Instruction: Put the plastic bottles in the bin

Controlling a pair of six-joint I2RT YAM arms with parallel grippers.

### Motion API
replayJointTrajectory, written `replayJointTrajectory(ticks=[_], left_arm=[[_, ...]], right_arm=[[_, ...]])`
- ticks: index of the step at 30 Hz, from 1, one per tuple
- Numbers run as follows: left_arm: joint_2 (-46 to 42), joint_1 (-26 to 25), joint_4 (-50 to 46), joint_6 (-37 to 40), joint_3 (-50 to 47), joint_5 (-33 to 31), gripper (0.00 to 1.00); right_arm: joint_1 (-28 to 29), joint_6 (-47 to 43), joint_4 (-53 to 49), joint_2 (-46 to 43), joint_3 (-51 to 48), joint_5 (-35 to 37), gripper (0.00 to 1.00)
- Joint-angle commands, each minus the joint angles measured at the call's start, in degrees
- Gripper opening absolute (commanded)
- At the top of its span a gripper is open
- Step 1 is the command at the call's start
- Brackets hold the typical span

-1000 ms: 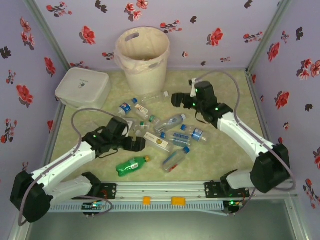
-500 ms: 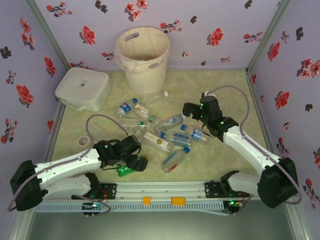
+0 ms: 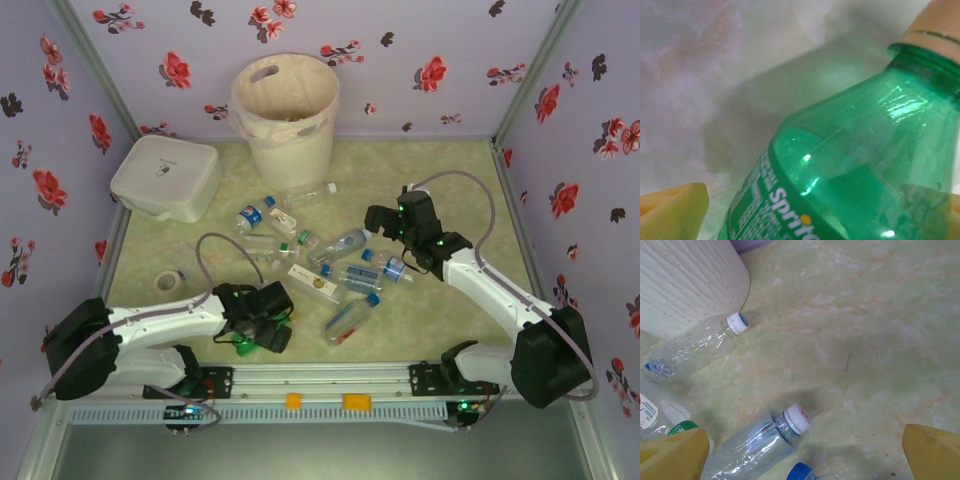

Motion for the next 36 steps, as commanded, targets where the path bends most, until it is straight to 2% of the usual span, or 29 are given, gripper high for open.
replayJointTrajectory(ticks=[1, 8, 20, 26, 31, 36], left_arm=[[1.7, -0.5, 0.3, -1.0, 0.7, -1.3, 0.95], [3.7, -0.5, 0.0, -0.9, 1.4, -1.3, 0.84], [3.6, -0.5, -1.8, -2.0, 2.0, -4.0, 0.47], [0.2, -0.3, -5.0, -4.8, 3.7, -7.5, 0.38], [-6.4, 0.4, -7.8, -10.4, 4.8, -10.6, 0.33], [-14.1, 2.5, -10.2, -13.6, 5.6, -13.6, 0.32]], right_arm=[[-0.6, 0.3, 0.3, 0.1, 0.7, 1.1, 1.0], [-1.7, -0.3, -1.1, -0.4, 1.4, 0.6, 1.0], [-2.8, 0.5, 0.2, 0.4, 0.6, -0.7, 1.0], [-2.9, 1.3, 1.9, 1.3, 0.1, -1.4, 1.0], [-2.9, 2.0, 4.0, 2.0, -0.8, -2.7, 1.0], [-2.9, 2.0, 4.5, 2.4, -0.9, -3.7, 1.0]])
